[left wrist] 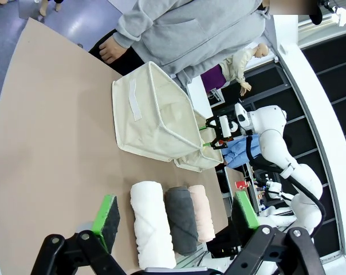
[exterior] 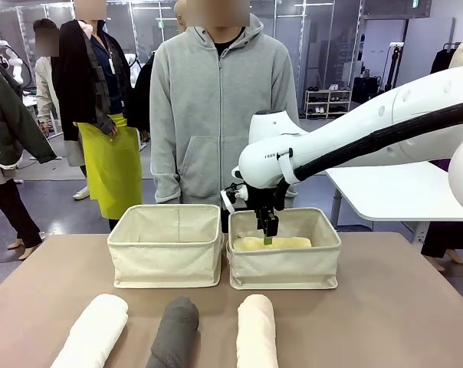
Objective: Divide the towels into two baskets.
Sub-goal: Pick up one hotel-folded towel from the bottom of the table and place it in the Fabric basket indicated by the person.
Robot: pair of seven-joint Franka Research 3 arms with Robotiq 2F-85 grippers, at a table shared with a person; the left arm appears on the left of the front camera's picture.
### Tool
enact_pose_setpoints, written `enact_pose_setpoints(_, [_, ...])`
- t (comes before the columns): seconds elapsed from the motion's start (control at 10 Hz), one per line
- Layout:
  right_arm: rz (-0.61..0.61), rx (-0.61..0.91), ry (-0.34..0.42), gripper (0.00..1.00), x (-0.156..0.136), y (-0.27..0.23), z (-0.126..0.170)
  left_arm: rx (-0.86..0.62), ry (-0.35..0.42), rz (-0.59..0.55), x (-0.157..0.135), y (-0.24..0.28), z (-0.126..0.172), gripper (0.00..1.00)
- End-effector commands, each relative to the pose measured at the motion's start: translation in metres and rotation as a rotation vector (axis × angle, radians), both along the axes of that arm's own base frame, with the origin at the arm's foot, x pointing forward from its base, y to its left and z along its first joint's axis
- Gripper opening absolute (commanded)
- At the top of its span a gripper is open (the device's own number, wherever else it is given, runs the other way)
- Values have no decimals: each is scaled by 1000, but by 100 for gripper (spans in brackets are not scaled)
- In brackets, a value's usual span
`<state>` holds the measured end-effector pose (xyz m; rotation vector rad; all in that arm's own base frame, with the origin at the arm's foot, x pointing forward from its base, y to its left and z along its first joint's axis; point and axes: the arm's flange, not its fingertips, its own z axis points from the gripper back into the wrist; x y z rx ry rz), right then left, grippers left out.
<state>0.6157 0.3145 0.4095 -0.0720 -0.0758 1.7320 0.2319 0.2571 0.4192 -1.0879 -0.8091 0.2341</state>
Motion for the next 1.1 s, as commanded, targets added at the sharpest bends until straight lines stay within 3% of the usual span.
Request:
enact_pose_setpoints(0.0, [-61,89,63,73,-36,-25,32,-6,-9,-3,-1,1,2,100])
enact_pose_setpoints(0.3, [-181,208,109,73,-73,-74,65,-6,-9,-3,-1,1,2,100])
enact_pose_setpoints(0.5, [-323,347,260,73,-93,-137,61,-6,-9,-3,-1,1,2,100])
enact_pose_setpoints(0.7, [-406,581,463,73,-120,-203,36,-6,-9,-3,-1,1,2,100])
enact_pose_setpoints(0.9, [-516,761,576,73,-150,-269,18,-6,-9,-3,-1,1,2,100])
enact_pose_setpoints(1.0, [-584,877,597,73,-168,-305,10,-6,-9,-3,-1,1,2,100])
